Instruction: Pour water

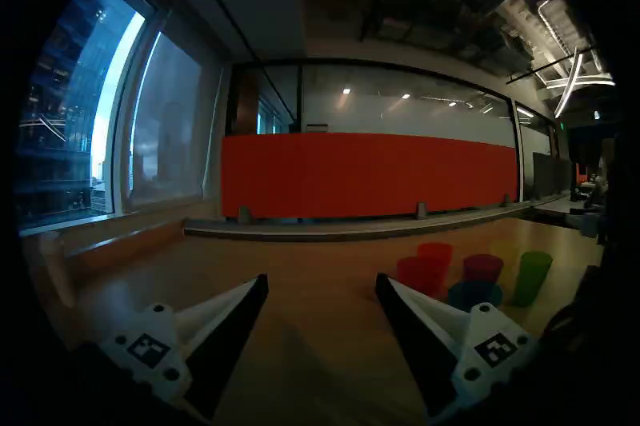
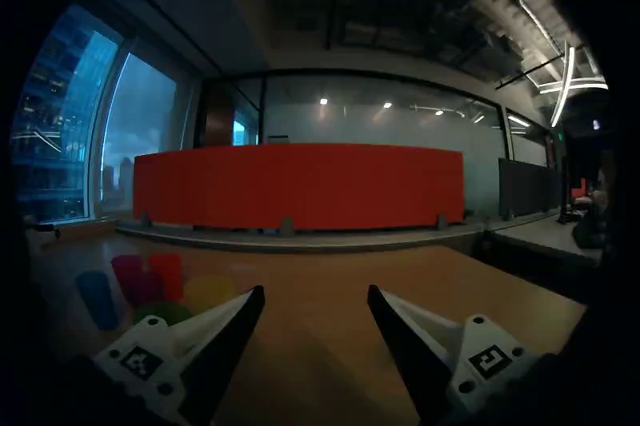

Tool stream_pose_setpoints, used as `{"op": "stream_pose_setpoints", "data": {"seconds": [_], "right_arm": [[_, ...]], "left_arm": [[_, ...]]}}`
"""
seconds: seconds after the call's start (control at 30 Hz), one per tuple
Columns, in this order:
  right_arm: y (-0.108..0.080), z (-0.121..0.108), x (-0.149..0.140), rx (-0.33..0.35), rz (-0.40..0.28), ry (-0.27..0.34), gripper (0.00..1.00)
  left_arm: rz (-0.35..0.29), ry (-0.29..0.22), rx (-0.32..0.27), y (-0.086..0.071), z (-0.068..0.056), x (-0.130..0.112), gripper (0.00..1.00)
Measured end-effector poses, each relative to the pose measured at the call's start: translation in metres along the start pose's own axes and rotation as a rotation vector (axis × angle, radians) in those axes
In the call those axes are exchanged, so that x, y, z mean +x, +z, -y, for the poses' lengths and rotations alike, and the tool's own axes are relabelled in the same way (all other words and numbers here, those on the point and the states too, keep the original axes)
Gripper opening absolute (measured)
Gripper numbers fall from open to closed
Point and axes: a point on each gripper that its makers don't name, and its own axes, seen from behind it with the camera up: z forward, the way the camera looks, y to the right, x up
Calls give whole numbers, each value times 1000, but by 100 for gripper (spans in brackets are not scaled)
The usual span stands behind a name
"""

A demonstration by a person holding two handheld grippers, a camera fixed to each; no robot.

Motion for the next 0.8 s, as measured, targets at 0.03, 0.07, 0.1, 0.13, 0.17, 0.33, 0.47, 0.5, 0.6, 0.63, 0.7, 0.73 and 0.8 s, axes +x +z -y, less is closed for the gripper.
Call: {"op": "stream_pose_setpoints", "data": {"seconds": [0.03,0.07,0.1,0.13,0.17,0.33,0.47,0.5,0.6,0.63,0.7,0.73,0.8], "right_arm": [[0,0,0,0,0,0,100],[0,0,0,0,0,0,100],[0,0,0,0,0,0,100],[0,0,0,0,0,0,100],[0,0,0,0,0,0,100],[0,0,0,0,0,0,100],[0,0,0,0,0,0,100],[0,0,0,0,0,0,100],[0,0,0,0,0,0,100],[1,0,0,0,0,1,100],[2,1,1,0,0,2,100],[1,0,0,0,0,1,100],[1,-1,-1,0,0,1,100]], "left_arm": [[0,0,0,0,0,0,100],[0,0,0,0,0,0,100],[0,0,0,0,0,0,100],[0,0,0,0,0,0,100],[0,0,0,0,0,0,100],[0,0,0,0,1,-1,100],[0,0,0,0,1,-1,100],[0,0,0,0,1,-1,100],[0,-1,0,1,1,-1,100],[0,-1,0,1,1,-1,100],[0,-1,0,1,1,-1,100],[0,-1,0,1,1,-1,100],[0,-1,0,1,0,-1,100]]}}
